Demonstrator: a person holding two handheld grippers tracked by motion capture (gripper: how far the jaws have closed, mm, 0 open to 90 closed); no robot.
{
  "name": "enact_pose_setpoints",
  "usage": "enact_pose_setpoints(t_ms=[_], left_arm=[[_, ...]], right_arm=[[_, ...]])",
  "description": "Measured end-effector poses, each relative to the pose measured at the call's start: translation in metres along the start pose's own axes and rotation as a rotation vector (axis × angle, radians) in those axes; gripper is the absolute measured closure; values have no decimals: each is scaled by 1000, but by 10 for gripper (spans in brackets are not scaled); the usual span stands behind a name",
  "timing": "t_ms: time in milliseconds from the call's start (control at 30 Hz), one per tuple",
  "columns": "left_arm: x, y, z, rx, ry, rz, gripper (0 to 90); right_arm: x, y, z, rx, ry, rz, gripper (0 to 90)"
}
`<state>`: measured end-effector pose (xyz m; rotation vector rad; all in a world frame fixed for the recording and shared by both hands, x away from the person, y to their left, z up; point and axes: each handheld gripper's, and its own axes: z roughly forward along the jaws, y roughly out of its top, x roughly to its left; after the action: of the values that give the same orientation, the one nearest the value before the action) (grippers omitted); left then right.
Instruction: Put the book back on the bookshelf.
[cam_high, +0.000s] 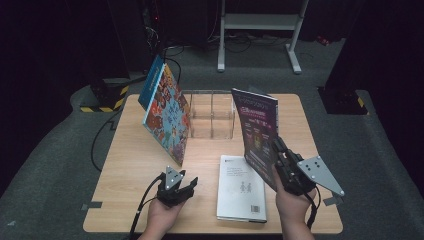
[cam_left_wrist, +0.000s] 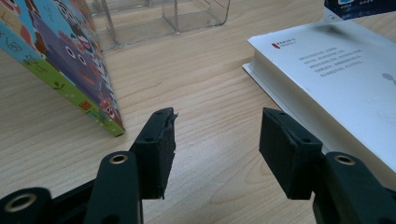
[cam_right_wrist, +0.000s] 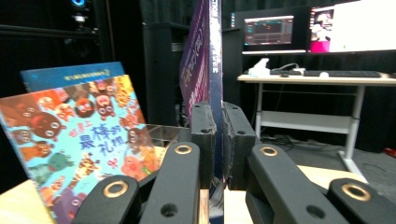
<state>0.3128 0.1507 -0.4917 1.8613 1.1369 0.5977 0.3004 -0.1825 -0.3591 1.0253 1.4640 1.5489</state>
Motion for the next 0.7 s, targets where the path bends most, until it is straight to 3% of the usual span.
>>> enact_pose_setpoints(t_ms=[700], left_arm=[[7,2,-6,-16,9,-21,453]], right_arm=[[68,-6,40,2,180,19,852]])
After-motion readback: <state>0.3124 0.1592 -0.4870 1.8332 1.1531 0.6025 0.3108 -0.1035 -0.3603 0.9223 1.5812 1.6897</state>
